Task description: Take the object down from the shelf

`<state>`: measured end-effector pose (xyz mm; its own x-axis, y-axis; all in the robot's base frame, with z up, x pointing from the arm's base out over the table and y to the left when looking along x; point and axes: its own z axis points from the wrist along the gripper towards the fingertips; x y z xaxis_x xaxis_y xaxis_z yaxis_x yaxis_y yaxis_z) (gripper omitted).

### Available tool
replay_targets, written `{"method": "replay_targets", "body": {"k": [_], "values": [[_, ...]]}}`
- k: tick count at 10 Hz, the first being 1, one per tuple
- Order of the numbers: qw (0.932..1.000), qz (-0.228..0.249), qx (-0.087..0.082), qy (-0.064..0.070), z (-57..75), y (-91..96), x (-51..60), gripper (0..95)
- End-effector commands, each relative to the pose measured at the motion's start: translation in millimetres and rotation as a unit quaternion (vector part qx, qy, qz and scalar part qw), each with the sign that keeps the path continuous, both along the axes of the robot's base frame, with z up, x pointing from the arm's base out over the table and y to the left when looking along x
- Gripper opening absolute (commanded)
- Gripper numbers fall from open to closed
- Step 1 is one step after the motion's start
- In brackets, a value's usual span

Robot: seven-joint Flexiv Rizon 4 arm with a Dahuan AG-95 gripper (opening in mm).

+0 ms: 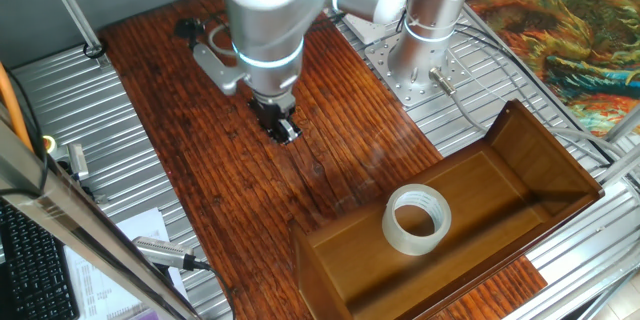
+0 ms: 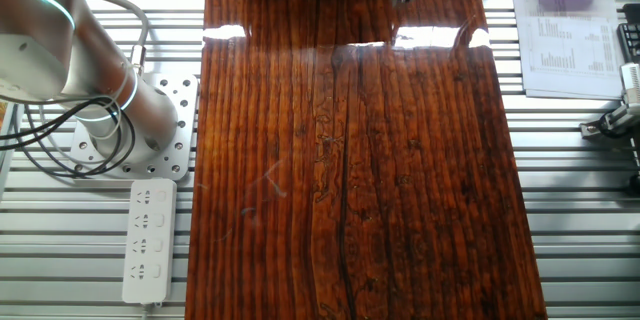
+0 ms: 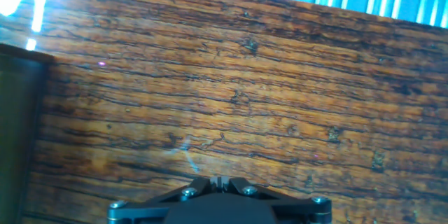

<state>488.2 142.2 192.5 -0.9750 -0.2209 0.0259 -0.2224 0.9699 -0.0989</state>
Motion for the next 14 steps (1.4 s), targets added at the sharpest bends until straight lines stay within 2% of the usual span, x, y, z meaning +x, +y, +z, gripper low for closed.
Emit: {"method": "replay_targets", "body": {"k": [1,3,7,11,14], "values": [[0.9991,0.040,0.012,-0.007,0.5,-1.3,-1.1,0.0],[0.9969,0.077,0.014,-0.007,0.5,-1.3,-1.1,0.0],[0.9972,0.071,0.022,-0.008,1.2,-0.8,-1.2,0.0],[0.9980,0.058,0.023,-0.008,24.3,26.8,-6.2,0.0],[0.9981,0.053,0.029,-0.008,38.9,46.7,-12.0,0.0]]}}
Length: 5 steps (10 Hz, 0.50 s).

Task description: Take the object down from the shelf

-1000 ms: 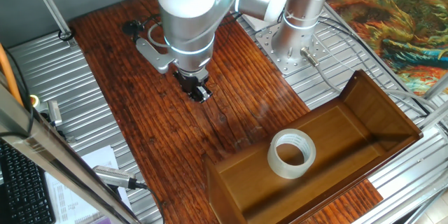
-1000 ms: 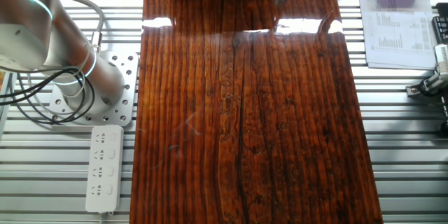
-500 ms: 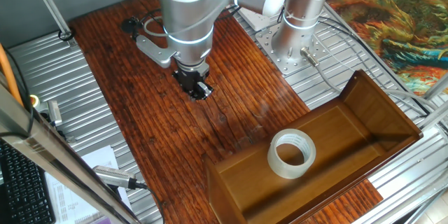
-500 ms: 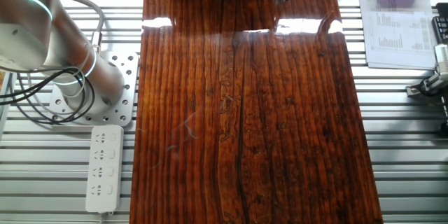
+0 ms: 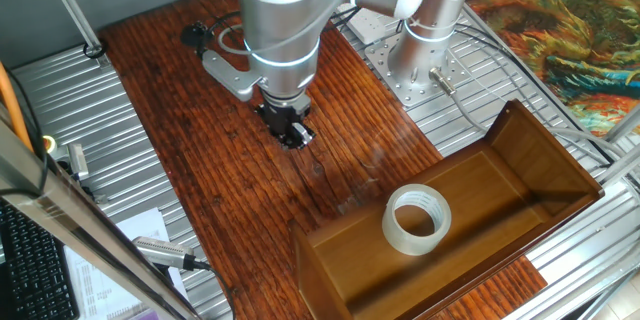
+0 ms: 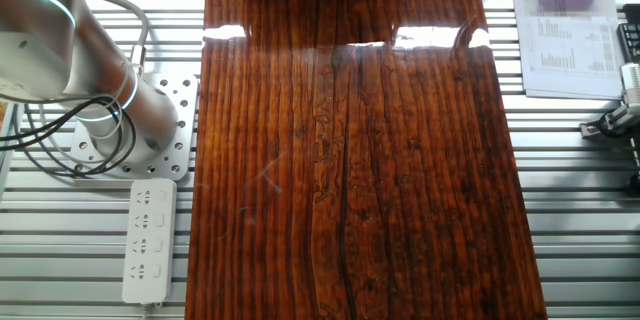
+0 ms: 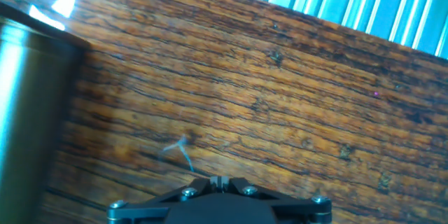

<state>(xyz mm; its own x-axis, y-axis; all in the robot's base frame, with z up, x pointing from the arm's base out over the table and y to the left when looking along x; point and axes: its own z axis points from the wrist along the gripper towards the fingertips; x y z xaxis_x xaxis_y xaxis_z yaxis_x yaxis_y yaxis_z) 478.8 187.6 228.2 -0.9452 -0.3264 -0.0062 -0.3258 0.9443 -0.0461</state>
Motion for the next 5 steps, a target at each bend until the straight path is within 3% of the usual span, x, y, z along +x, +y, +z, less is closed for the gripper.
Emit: {"method": "replay_targets", "body": {"k": [1,5], "values": [[1.0000,-0.005,-0.001,0.000,10.4,9.5,-6.3,0.0],[0.9997,-0.022,0.002,0.000,25.6,29.7,-16.3,0.0]]}}
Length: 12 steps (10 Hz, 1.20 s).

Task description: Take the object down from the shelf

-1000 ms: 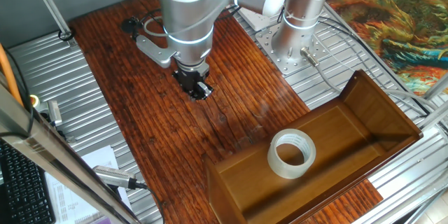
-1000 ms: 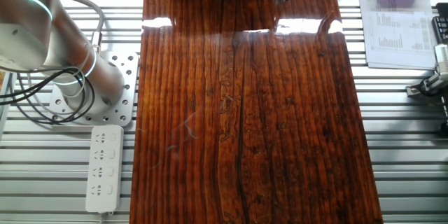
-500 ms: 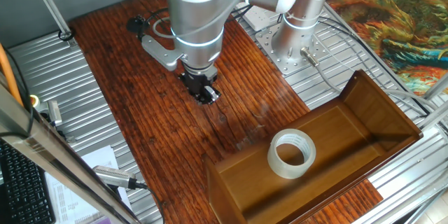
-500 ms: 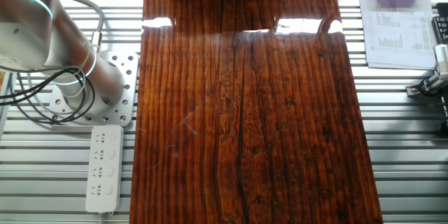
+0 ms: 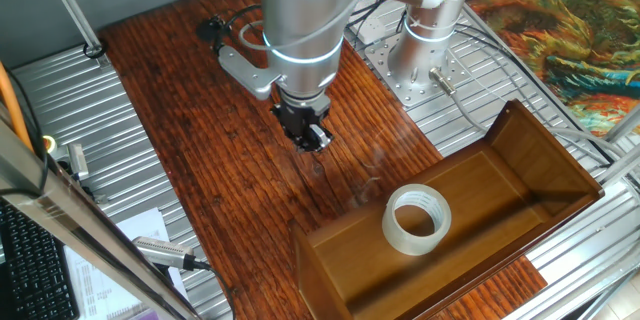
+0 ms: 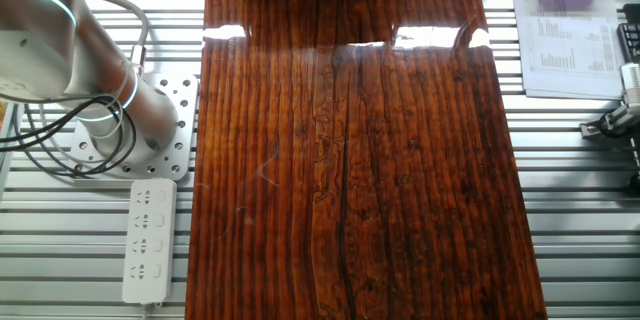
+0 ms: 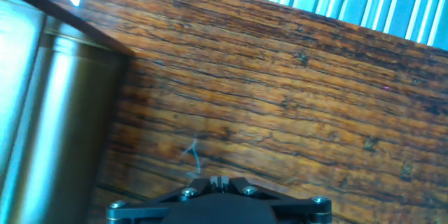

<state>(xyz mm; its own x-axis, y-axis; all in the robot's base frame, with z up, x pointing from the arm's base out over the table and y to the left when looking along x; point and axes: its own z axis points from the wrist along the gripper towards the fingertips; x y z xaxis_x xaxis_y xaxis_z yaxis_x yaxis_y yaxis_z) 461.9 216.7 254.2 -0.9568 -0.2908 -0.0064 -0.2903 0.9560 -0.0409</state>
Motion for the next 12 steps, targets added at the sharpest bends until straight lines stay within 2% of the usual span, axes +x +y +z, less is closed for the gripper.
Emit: {"method": "replay_targets", "body": {"k": [1,3,4,6,7,9,10,11,12], "values": [[0.9998,-0.001,-0.002,-0.020,-0.4,0.6,0.5,0.0],[0.9994,0.015,-0.018,-0.025,-0.4,0.6,0.5,0.0],[0.9993,0.022,-0.014,-0.025,-0.4,0.6,0.5,0.0],[0.9995,0.027,0.003,-0.018,-0.4,0.6,0.5,0.0],[0.9994,0.023,0.024,-0.009,-0.4,0.6,0.5,0.0],[0.9997,0.012,0.022,0.004,13.6,13.6,-2.9,0.0],[0.9997,0.012,0.022,0.005,17.2,15.9,-4.1,0.0],[0.9996,0.011,0.024,0.005,25.6,20.6,-7.3,19.0],[0.9995,0.009,0.031,0.004,34.1,27.9,-10.9,19.0]]}}
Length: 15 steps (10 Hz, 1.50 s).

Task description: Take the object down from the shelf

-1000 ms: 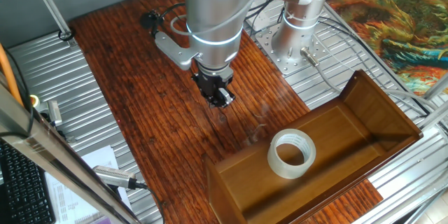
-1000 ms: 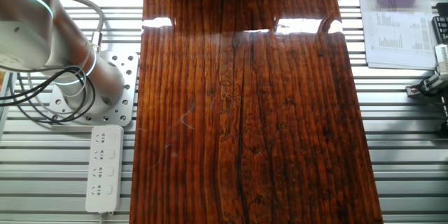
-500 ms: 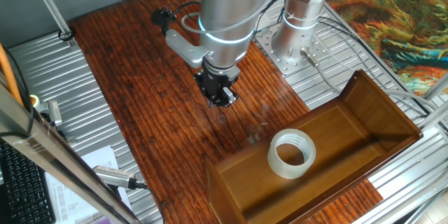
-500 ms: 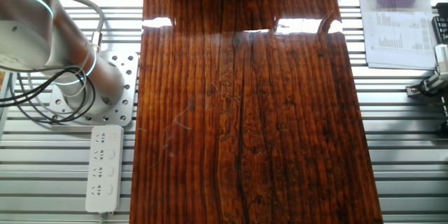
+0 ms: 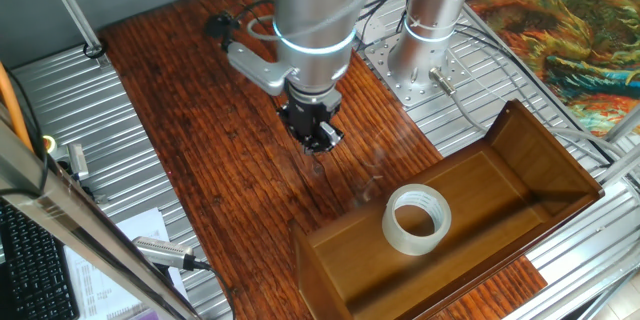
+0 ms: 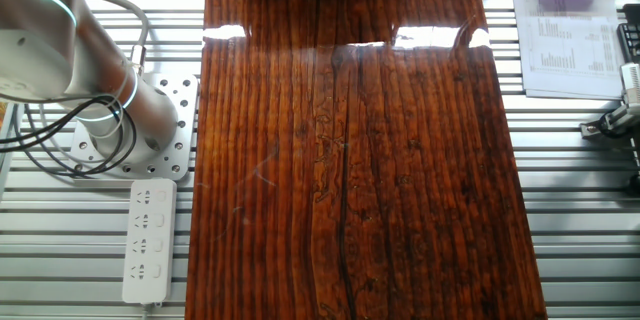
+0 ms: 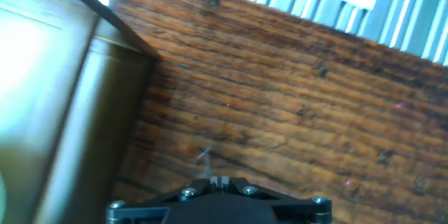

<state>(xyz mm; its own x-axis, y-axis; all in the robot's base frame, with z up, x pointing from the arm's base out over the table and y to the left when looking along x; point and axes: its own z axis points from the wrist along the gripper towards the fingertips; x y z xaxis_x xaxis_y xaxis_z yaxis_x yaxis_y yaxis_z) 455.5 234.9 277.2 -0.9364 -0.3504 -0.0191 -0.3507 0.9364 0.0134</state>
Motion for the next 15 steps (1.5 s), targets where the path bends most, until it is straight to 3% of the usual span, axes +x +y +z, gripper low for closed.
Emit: {"method": "replay_targets", "body": {"k": [1,5,7,8,10,13,14,15], "values": [[0.9997,-0.026,0.004,0.002,15.2,14.9,-6.3,19.0],[0.9983,-0.058,0.003,0.004,25.7,61.9,-15.9,19.0],[0.9981,-0.062,-0.003,0.005,26.8,70.6,-18.3,19.0],[0.9979,-0.064,-0.010,0.004,26.8,70.6,-18.3,0.0],[0.9977,-0.065,-0.017,0.010,26.8,70.6,-18.3,0.0],[0.9993,-0.036,-0.005,0.009,26.8,70.6,-18.3,0.0],[0.9997,-0.022,-0.003,0.008,26.8,70.6,-18.3,19.0],[0.9997,-0.023,-0.004,0.009,26.8,70.6,-18.3,19.0]]}}
